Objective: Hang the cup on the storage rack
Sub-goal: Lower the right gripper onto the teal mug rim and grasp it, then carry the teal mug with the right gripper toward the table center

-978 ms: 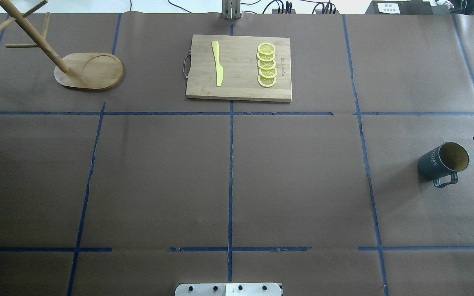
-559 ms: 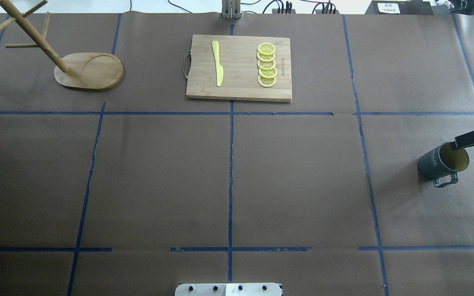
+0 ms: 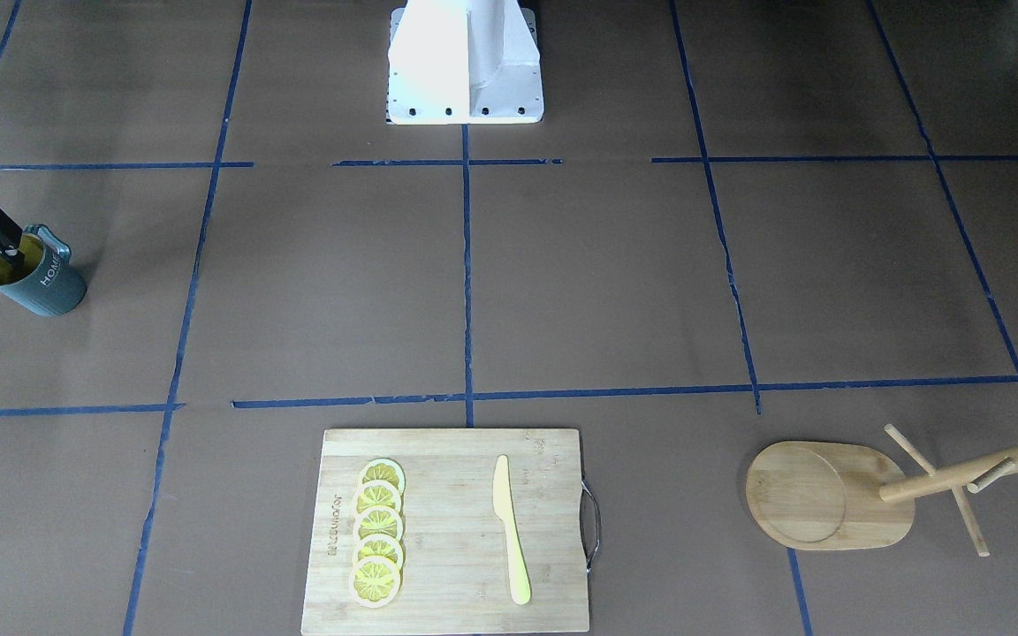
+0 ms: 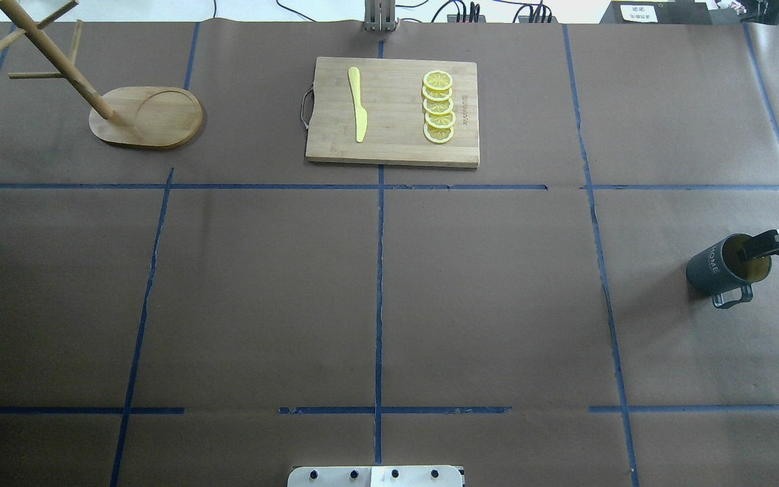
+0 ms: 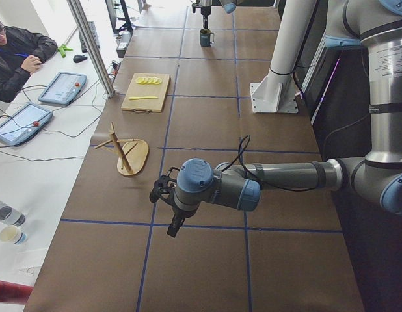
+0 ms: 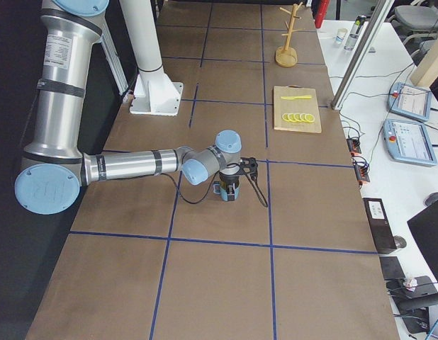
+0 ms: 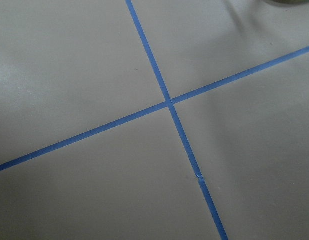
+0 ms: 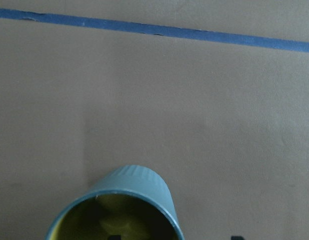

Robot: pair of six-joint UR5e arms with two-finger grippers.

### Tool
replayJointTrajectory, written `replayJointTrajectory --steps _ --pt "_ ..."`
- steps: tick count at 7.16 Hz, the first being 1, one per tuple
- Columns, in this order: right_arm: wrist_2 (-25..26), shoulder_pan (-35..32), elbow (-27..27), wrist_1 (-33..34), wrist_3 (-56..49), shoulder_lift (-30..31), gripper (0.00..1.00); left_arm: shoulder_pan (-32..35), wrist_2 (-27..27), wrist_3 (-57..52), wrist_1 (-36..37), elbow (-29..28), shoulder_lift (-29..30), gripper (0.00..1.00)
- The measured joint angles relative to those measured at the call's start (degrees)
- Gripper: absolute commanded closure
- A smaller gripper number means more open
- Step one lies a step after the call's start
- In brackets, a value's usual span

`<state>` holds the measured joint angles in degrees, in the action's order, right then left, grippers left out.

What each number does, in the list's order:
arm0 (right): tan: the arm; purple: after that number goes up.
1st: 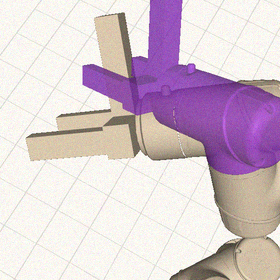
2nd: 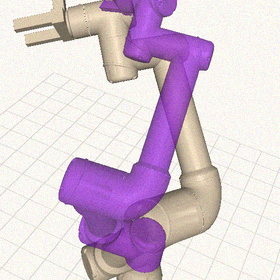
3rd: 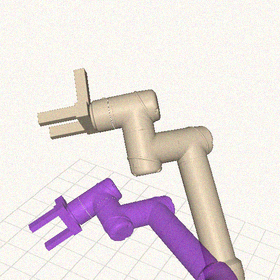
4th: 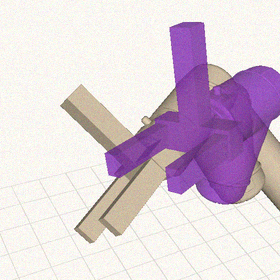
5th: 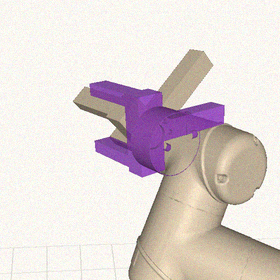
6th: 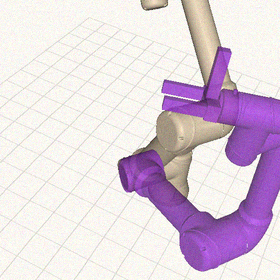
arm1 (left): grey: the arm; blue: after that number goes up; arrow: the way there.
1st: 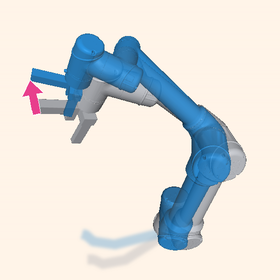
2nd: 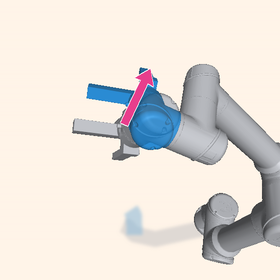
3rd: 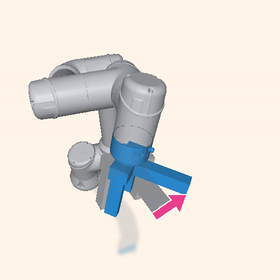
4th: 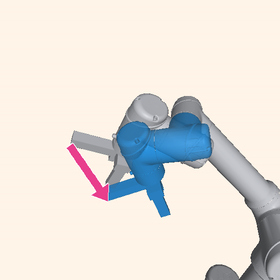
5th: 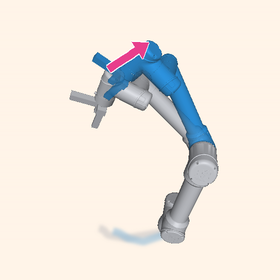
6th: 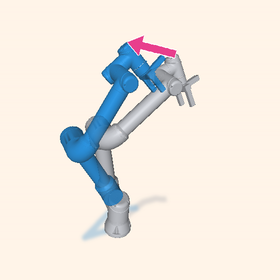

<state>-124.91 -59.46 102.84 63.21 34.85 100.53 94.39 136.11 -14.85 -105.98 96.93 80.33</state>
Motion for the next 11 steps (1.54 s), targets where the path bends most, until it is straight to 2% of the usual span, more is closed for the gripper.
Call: replayJointTrajectory --steps 1,5,7,9,11 --pt "0.2 0.2 0.0 0.0 -0.1 0.0 0.99 0.0 0.0 0.0 0.0 0.0 0.0 0.0" --pt "0.3 0.1 0.1 0.0 0.5 0.1 1.0 0.0 0.0 0.0 -0.2 0.1 -0.3 0.0" --pt "-0.1 0.1 2.4 0.8 3.0 0.0 1.0 0.0 0.0 0.0 -0.2 0.1 -0.3 0.0" --pt "-0.7 0.7 7.0 3.1 15.9 -2.8 1.0 0.0 0.0 0.0 -0.2 0.1 -0.3 0.0" --pt "0.9 5.6 8.7 5.8 33.1 -10.8 1.0 0.0 0.0 0.0 -0.2 0.2 -0.3 0.0"
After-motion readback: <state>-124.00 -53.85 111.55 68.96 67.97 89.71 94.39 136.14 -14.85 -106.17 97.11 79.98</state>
